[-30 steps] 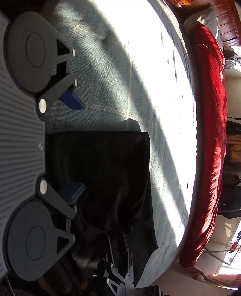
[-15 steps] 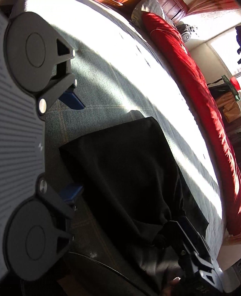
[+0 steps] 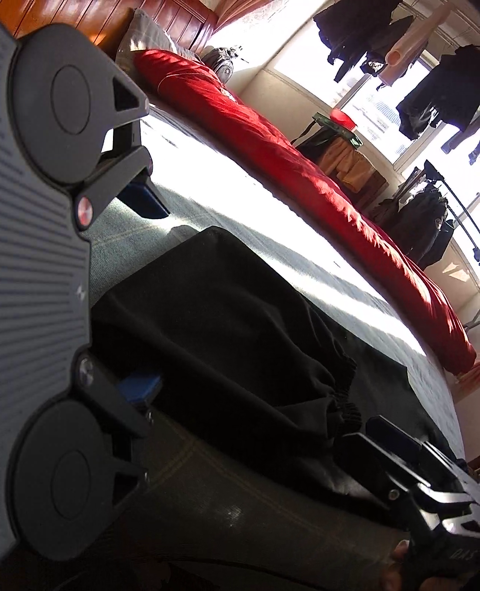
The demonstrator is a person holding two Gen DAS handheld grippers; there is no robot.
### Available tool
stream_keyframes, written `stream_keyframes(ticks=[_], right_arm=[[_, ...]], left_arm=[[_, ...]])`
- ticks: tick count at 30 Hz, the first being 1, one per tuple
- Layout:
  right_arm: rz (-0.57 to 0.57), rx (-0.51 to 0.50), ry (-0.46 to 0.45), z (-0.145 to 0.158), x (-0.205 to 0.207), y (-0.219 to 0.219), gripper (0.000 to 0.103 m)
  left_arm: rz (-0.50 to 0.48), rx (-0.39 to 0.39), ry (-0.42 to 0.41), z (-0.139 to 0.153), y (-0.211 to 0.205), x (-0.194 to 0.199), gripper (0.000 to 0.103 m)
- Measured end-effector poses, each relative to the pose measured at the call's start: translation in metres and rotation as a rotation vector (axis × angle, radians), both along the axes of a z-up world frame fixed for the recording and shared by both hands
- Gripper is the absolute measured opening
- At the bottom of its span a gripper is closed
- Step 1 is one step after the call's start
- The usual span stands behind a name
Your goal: Fold clothes
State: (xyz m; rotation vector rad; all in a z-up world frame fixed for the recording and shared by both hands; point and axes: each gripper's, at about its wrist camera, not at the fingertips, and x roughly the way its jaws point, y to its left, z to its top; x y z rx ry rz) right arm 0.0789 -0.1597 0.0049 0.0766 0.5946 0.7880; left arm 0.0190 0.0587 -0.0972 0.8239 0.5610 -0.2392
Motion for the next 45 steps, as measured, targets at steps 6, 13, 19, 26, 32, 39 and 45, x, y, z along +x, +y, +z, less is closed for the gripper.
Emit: stream_keyframes(ticks=[6,13,19,26,32,39,45], right_arm=[[-0.023,-0.008,-0.034,-0.007,-0.023,-0.002,0.103],[-0.047,0.0,-0.041,-0.007,-0.035,-0.008,0.103],[-0.058,0.006,-0.036,-0.009,-0.038,-0.011,0.103],[-0.068,0.009,-0.022,-0.011,-0.033,-0.009,0.103],[-0.073,0.012,-0.019,-0.013,-0.03,-0.007,0.103],[-0.069,0.008,-0.026,-0.018,-0.031,-0.005,0.103],[-0.077,-0.006,-0.012,-0.019,-0.026,-0.006,0.103]], left_arm=[[-0.041,0.017,-0.042,-0.002,-0.007,-0.006,0.087],[-0.075,0.142,-0.096,-0.009,-0.01,-0.007,0.087],[-0.118,0.315,-0.1,-0.025,-0.007,-0.007,0.087],[-0.039,0.186,-0.07,-0.019,0.012,-0.006,0.087],[-0.026,0.099,-0.03,-0.001,0.019,-0.013,0.087],[-0.018,-0.284,0.007,0.019,0.037,0.004,0.087],[0.001,-0.481,0.162,0.012,0.05,0.01,0.087]])
